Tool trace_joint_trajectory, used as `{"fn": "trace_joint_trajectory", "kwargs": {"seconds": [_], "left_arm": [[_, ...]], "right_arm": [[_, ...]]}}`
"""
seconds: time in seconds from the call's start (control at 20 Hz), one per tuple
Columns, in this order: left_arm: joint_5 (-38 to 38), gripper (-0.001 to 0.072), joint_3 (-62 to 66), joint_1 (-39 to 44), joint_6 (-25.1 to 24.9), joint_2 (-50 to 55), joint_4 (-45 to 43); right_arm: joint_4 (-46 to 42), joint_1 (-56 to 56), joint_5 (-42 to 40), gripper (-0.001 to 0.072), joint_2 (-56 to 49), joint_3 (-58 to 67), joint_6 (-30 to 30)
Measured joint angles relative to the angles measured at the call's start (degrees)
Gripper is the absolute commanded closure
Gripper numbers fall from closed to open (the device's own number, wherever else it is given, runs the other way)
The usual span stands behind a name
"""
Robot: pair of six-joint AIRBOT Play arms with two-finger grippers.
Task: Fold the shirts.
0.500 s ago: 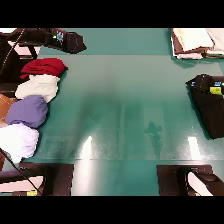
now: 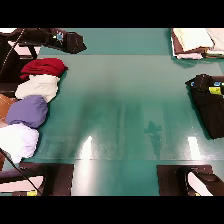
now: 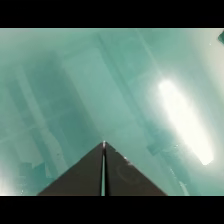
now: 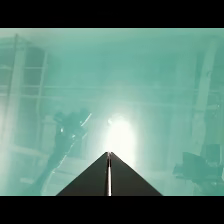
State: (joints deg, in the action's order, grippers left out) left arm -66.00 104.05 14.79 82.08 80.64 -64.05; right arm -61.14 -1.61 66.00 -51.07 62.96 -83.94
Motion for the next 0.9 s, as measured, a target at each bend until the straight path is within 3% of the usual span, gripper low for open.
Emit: {"fn": "trace_joint_trajectory", "kwargs": {"seconds": [0.3, 0.35, 0.4, 0.45, 0.55, 0.75, 0.9], "left_arm": [[0.1, 0.0678, 0.0, 0.0, 0.0, 0.0, 0.1], [0.7, 0.0532, 0.0, 0.0, 0.0, 0.0, 0.2], [1.3, 0.0214, 0.0, 0.0, 0.0, 0.0, 0.0], [2.2, 0.0081, 0.0, 0.0, 0.0, 0.2, -0.7], [3.9, 0.0084, 0.0, -0.2, 1.4, 0.7, -5.7], [4.5, 0.0084, -0.2, -1.3, 8.0, 4.3, -24.0], [4.8, 0.0084, -0.2, -5.2, 10.6, 9.4, -31.7]], "right_arm": [[0.1, 0.0, 0.1, 0.0697, 0.0, 0.0, 0.0], [0.1, 0.0, 0.1, 0.0697, 0.0, 0.0, 0.0], [0.1, 0.0, 0.1, 0.0697, 0.0, 0.0, 0.0], [0.1, 0.0, 0.1, 0.0697, 0.0, 0.0, 0.0], [0.1, 0.0, 0.1, 0.0697, 0.0, 0.0, 0.0], [0.1, 0.0, 0.1, 0.0697, 0.0, 0.0, 0.0], [0.1, 0.0, 0.1, 0.0697, 0.0, 0.0, 0.0]]}}
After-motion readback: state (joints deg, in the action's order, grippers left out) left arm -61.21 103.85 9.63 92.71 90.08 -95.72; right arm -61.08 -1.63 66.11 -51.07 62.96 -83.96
